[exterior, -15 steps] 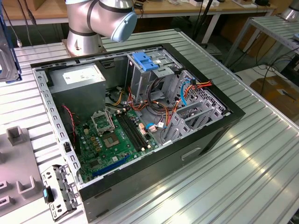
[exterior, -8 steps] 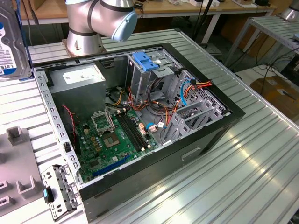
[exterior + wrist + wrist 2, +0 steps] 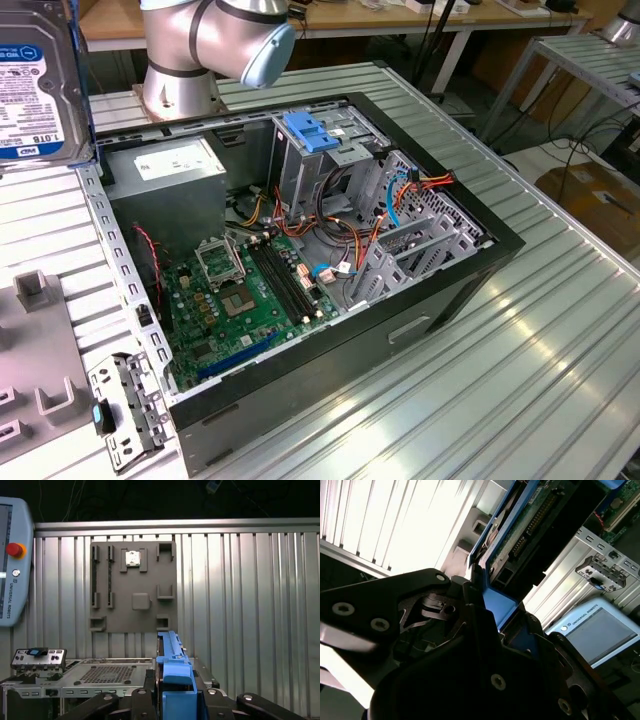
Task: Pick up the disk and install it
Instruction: 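Pick up the disk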
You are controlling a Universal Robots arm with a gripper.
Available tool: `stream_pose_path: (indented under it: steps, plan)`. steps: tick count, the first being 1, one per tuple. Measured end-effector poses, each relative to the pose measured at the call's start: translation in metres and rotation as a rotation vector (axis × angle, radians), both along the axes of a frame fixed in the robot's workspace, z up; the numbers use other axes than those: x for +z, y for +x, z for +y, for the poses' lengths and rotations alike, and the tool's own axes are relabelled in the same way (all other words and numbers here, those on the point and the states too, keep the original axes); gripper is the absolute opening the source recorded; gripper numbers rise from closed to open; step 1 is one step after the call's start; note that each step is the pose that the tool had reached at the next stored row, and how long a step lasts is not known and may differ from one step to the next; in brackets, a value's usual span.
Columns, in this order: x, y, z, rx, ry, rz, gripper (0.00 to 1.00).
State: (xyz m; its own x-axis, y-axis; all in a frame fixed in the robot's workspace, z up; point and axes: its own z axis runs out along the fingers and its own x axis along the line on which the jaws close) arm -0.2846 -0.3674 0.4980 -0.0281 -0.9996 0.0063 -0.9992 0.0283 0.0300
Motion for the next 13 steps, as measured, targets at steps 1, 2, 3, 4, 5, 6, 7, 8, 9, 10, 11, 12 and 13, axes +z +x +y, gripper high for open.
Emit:
stream_pose_path:
  steps: [1,2,3,4,5,6,7,8,9,10,11,12,13]
  plan:
    - [0.0000,0.0025,0.0000,0.000,0.0000,0.0005,0.37]
    - [0.0000,0.0048,-0.0001,-0.001,0.0000,0.0009,0.37]
    - [0.0000,0.0086,-0.0001,-0.001,0.0000,0.0013,0.37]
    - [0.0000,0.0120,-0.0002,-0.001,0.0000,0.0017,0.37]
    - [0.0000,0.0160,-0.0003,-0.002,0.0000,0.0023,0.37]
    - [0.0000,0.0188,-0.0003,-0.002,0.0000,0.0027,0.37]
    - [0.0000,0.0215,-0.0004,-0.002,0.0001,0.0031,0.37]
    - [0.0000,0.0243,-0.0006,-0.002,0.0000,0.0035,0.37]
    - [0.0000,0.0259,-0.0008,-0.003,0.0000,0.0035,0.37]
    - [-0.0001,0.0275,-0.0017,-0.003,0.0001,0.0034,0.37]
    - [-0.0001,0.0278,-0.0023,-0.003,0.0001,0.0034,0.37]
    - [-0.0002,0.0280,-0.0029,-0.003,0.0001,0.0029,0.37]
    - [-0.0004,0.0280,-0.0034,-0.004,0.0000,0.0016,0.37]
